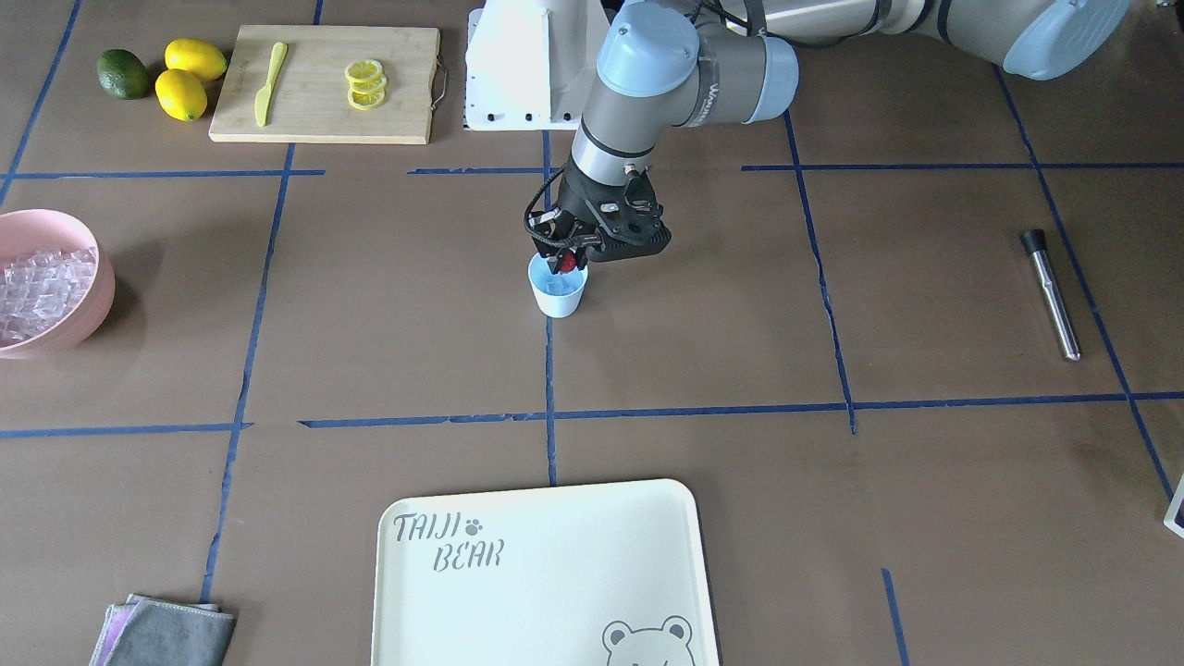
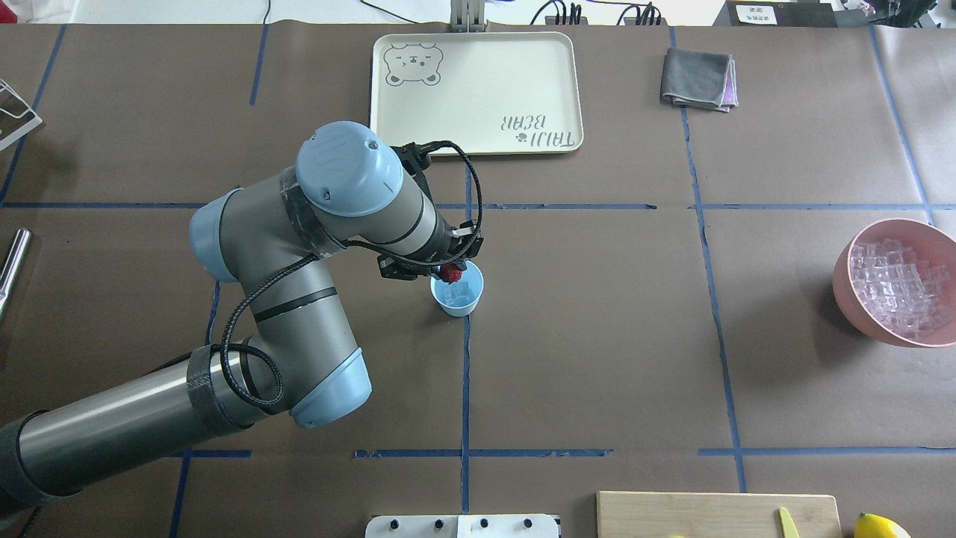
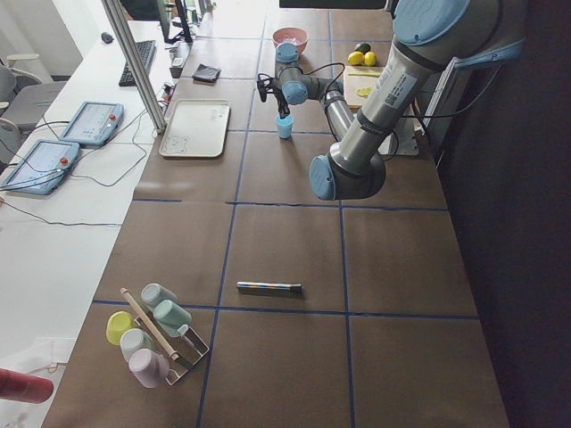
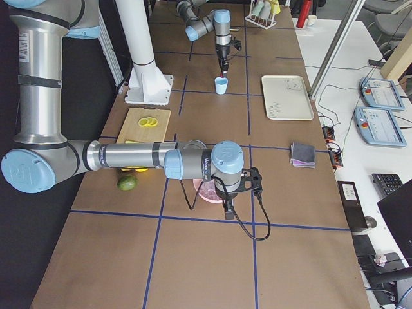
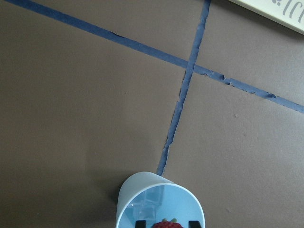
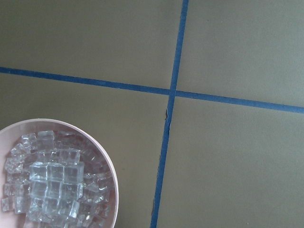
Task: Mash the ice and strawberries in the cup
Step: 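Lower the strawberry into the cup and open the left gripper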
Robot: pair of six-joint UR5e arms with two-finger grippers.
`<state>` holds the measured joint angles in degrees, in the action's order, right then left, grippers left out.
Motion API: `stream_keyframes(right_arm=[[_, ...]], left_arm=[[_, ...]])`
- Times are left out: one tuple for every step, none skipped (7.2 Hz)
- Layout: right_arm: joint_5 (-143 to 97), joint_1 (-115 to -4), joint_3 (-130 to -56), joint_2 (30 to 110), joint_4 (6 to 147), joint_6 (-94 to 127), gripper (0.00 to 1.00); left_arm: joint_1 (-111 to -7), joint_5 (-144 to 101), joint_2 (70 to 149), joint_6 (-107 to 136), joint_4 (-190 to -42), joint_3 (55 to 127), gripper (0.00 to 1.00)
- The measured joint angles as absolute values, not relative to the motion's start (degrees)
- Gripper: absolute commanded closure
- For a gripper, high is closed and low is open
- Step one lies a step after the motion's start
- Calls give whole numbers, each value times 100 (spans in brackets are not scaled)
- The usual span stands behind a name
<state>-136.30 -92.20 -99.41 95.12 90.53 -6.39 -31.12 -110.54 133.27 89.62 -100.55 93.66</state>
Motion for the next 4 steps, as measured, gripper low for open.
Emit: stream_keyframes(right_arm=[[-13631,-9220,-9941,9507,9053,-633,0],[-13631,-9220,-9941,9504,9053,-628,0],[-13630,-9220,-9938,9500,9053,-626,0],[-13626,-9219,-9937,9496,9053,-626,0]], left_arm=[[-3112,-11051,13328,8956,-10134,9333,0],[-3112,-11049,13331,8953,-10183,9305,0],[-3111,-11048,13330,8945,-10203,9293,0],[-3111,-11048,13330,8914,-10209,9295,0]])
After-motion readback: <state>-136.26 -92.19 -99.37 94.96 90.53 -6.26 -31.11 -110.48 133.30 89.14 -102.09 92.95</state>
